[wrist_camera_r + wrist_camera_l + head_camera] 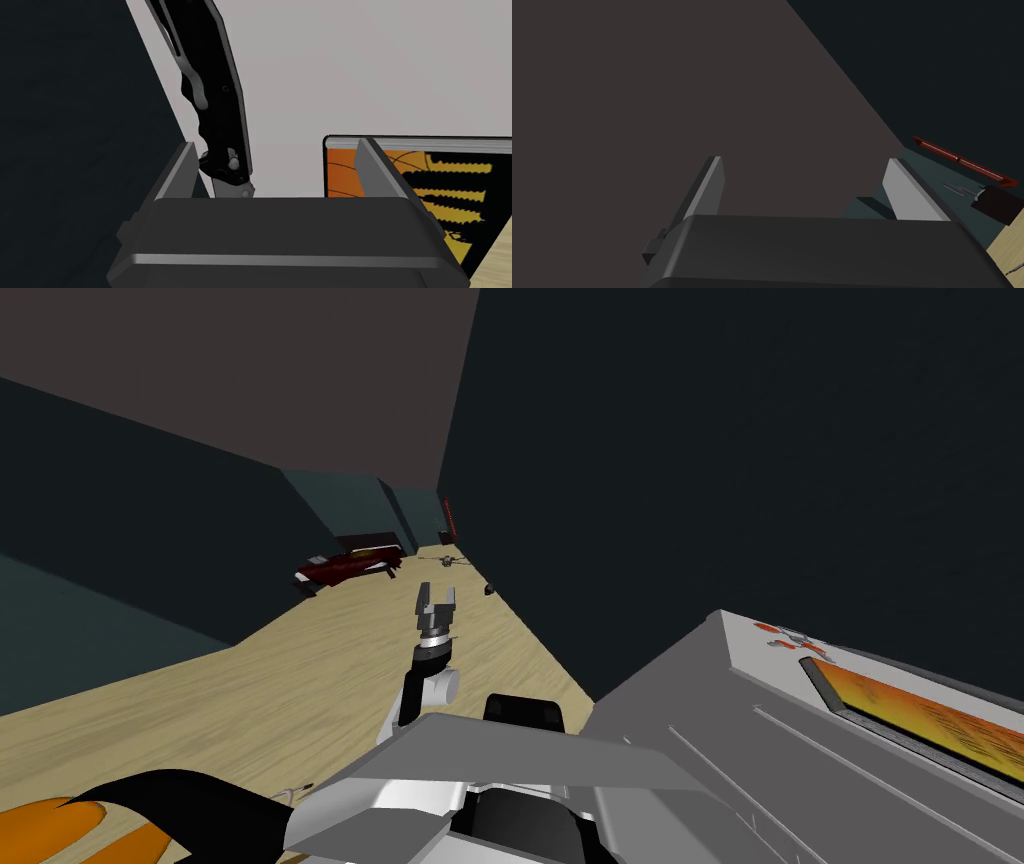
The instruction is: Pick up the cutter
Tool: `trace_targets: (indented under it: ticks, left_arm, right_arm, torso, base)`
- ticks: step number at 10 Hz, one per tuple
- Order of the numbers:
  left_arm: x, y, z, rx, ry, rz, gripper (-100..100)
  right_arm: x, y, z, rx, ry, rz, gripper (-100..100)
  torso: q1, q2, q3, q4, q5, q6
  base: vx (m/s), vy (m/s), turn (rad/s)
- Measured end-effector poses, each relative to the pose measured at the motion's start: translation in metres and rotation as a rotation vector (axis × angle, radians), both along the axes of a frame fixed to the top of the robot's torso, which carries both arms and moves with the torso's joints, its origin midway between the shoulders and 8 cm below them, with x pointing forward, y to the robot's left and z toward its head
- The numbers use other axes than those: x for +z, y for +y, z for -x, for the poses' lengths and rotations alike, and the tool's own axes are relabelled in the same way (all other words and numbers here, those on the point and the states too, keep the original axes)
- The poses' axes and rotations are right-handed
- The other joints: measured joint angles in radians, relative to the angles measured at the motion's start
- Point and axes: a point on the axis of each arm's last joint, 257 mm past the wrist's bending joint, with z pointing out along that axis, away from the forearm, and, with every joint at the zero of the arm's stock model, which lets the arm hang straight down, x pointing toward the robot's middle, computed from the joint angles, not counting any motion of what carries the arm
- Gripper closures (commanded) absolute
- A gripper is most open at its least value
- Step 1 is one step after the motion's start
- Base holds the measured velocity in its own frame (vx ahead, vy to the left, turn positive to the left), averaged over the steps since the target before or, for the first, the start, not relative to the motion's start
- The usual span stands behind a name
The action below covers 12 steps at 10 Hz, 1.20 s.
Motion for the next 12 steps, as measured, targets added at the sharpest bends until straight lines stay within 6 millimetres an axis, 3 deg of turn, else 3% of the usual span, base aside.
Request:
trace_targets:
  ticks: [4, 5, 6, 10, 12]
  left_arm:
    - [0.000, 0.000, 0.000, 0.000, 0.000, 0.000, 0]
    - [0.000, 0.000, 0.000, 0.000, 0.000, 0.000, 0]
    - [0.000, 0.000, 0.000, 0.000, 0.000, 0.000, 0]
    - [0.000, 0.000, 0.000, 0.000, 0.000, 0.000, 0]
    - [0.000, 0.000, 0.000, 0.000, 0.000, 0.000, 0]
  right_arm:
    - [-0.008, 0.001, 0.005, 0.001, 0.003, -0.017, -100]
    - [-0.008, 0.001, 0.005, 0.002, 0.002, -0.018, 0]
    - [-0.008, 0.001, 0.005, 0.002, 0.002, -0.018, -100]
    - [-0.018, -0.001, -0.003, 0.015, -0.021, -0.019, -100]
    - [-0.028, -0.002, 0.008, -0.005, -0.003, -0.025, -100]
  torso:
    - [0.009, 0.012, 0.007, 0.003, 0.002, 0.001]
    - [0.010, 0.013, 0.008, 0.003, 0.003, 0.001]
    - [0.010, 0.013, 0.008, 0.004, 0.002, 0.001]
    - [0.009, 0.012, 0.007, 0.003, 0.002, 0.000]
    - [0.009, 0.011, 0.007, 0.003, 0.002, 0.000]
  base:
    - [0.022, -0.027, 0.003]
    - [0.000, 0.000, 0.000]
    - [0.006, -0.004, 0.036]
    - [0.002, -0.001, 0.006]
    - [0.006, -0.004, 0.034]
